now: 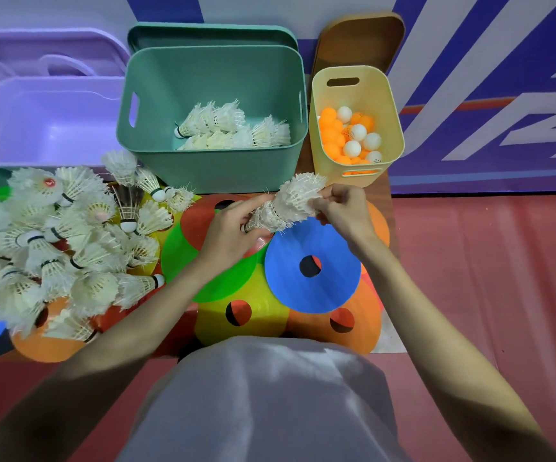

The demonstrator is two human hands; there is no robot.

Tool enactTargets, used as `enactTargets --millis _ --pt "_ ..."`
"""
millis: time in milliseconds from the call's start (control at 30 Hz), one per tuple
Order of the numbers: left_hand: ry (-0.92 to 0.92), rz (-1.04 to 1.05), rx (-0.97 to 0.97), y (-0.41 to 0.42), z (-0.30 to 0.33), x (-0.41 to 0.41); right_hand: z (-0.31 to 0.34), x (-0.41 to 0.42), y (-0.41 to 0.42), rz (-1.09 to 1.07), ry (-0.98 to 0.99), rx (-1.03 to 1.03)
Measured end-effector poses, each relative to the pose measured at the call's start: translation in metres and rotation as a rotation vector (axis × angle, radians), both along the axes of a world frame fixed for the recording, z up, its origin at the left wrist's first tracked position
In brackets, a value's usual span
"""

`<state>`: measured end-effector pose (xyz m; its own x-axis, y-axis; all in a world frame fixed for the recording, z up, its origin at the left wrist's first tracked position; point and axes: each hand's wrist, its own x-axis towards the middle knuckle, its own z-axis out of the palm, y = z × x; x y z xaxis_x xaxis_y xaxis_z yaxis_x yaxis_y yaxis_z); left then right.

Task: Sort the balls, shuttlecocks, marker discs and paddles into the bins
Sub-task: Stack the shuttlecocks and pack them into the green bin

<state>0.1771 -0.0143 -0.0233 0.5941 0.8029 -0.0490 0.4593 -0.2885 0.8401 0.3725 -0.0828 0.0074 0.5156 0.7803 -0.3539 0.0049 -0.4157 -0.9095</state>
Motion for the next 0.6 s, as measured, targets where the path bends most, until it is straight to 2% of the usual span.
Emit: enactTargets --millis 167,300,367,433,533,600 --pt "0.010 0.046 0.032 0.004 0.003 -0.009 0.000 -0.007 0.005 0.084 0.064 0.055" --pt "-0.010 0.073 0.014 0.007 0.002 -0.015 -0.005 -0.003 0.010 0.053 0.102 0.051" --pt "-0.017 0.094 0.003 0.008 0.002 -0.019 -0.016 0.002 0.010 0.032 0.059 0.009" --pt "-0.018 0.124 -0.009 0.009 0.001 -0.023 -0.035 0.010 0.008 0.091 -0.156 -0.066" --pt "-0.001 0.158 -0.008 0.012 -0.001 -0.029 -0.053 0.023 0.008 0.309 -0.561 -0.216" --pt "-0.004 0.163 -0.017 0.013 0.000 -0.031 -0.054 0.027 0.013 0.425 -0.705 -0.203"
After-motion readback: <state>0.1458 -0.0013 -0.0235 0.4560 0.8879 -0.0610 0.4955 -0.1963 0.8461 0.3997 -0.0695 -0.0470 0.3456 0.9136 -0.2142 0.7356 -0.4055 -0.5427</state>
